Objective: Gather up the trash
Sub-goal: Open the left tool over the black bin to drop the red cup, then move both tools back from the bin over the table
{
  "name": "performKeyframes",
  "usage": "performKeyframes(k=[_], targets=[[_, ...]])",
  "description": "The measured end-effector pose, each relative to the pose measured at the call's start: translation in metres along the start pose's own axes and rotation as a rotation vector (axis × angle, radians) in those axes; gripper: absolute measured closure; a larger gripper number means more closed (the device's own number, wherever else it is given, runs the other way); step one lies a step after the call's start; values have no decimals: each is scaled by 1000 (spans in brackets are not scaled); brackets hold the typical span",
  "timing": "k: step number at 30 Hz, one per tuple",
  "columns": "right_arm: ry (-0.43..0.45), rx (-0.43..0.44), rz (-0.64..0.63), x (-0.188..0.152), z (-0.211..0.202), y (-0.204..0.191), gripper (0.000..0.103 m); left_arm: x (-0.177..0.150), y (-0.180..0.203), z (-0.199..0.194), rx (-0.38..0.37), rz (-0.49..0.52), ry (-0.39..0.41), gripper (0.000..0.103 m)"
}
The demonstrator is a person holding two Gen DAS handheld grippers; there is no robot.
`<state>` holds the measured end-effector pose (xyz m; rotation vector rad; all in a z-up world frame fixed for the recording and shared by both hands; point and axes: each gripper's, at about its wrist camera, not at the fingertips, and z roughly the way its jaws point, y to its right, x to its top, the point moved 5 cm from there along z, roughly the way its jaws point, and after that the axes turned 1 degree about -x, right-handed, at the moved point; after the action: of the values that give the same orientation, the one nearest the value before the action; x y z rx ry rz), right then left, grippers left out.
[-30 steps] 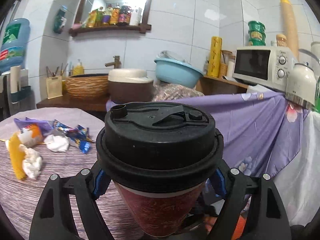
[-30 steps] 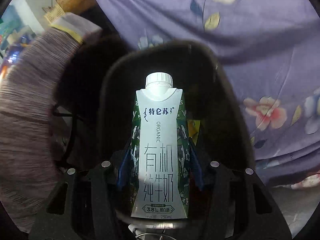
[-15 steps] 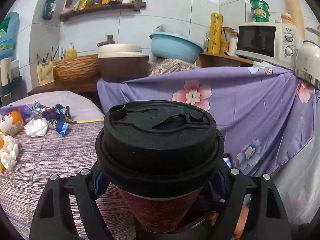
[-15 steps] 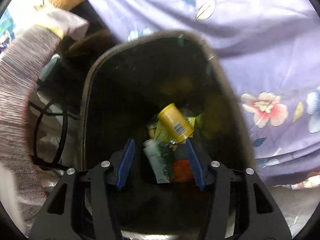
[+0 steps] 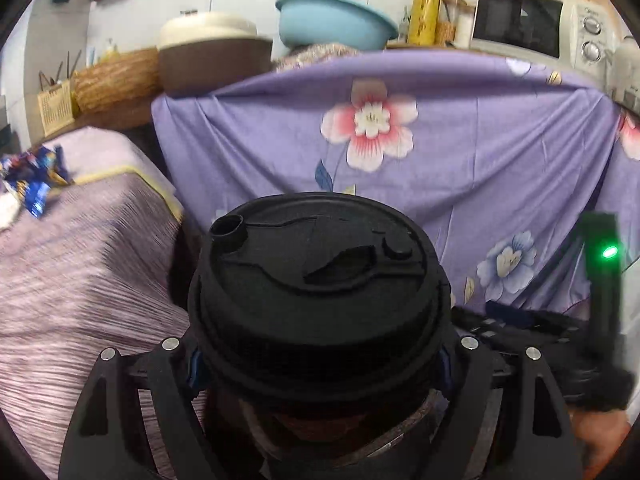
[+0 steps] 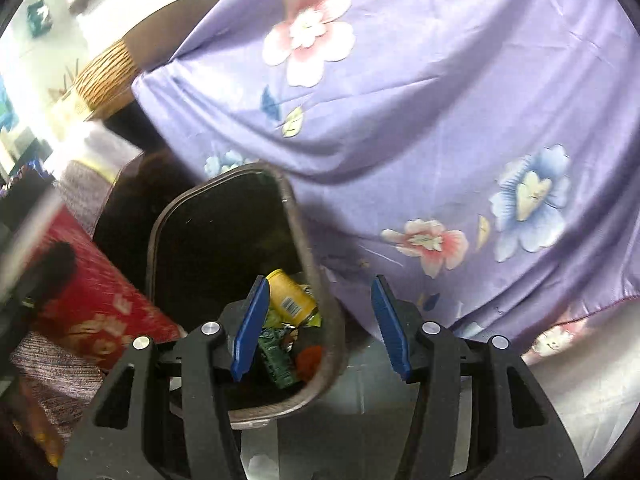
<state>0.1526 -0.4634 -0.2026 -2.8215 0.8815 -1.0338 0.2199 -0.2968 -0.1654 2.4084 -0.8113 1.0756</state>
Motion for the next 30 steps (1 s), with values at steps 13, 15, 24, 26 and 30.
performKeyframes(k=[13, 15, 24, 26, 30], targets=[[-5, -27, 51, -7, -1, 25, 49, -28, 18, 53, -16, 67, -170, 18], [-7, -29, 54, -8, -1, 26, 48, -33, 20, 55, -25, 74, -185, 10], [2, -38, 68, -7, -4, 29, 43, -37, 17, 50, 13, 110, -214, 6], [4, -38, 66, -6, -4, 28, 42, -36, 13, 38, -5, 72, -197, 6], [6, -29, 59, -4, -5, 22, 42, -29, 5, 11, 23, 62, -128, 5]])
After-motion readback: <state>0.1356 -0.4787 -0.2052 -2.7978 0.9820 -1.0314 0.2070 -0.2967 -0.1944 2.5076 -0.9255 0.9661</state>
